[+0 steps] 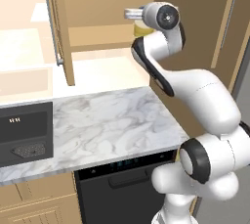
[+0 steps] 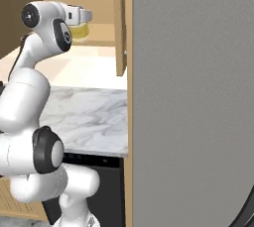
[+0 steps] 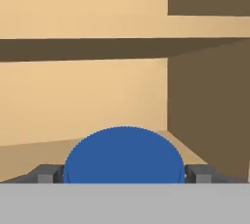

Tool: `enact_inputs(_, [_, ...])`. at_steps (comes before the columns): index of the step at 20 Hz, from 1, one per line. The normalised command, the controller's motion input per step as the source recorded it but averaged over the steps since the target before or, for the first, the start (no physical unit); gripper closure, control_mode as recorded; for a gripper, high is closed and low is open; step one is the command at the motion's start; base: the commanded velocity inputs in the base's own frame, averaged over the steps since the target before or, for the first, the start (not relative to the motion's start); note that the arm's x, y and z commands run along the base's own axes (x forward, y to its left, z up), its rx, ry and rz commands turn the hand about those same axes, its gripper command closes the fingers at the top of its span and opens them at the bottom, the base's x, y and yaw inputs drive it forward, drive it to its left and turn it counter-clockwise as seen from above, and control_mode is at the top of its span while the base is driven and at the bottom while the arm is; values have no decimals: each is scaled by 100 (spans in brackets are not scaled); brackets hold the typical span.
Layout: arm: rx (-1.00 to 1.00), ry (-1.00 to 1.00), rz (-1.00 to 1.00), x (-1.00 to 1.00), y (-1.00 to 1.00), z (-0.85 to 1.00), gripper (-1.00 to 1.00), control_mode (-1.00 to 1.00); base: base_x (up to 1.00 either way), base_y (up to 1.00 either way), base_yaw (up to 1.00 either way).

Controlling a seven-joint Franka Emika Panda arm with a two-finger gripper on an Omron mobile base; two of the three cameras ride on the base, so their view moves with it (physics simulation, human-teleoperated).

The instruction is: Move the mayonnaise and shaker from the cabinet to the dining counter.

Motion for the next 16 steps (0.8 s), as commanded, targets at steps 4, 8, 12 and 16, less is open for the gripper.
enact_inputs(4, [0, -2, 0, -100, 0, 3, 100, -100, 0, 0, 0])
enact_inputs(8, [0, 0, 0, -100, 0, 39, 100, -100, 0, 0, 0])
enact_inputs(12, [0, 0, 0, -100, 0, 42, 100, -100, 0, 0, 0])
enact_inputs(16, [0, 0, 0, -100, 0, 19, 100, -100, 0, 0, 0])
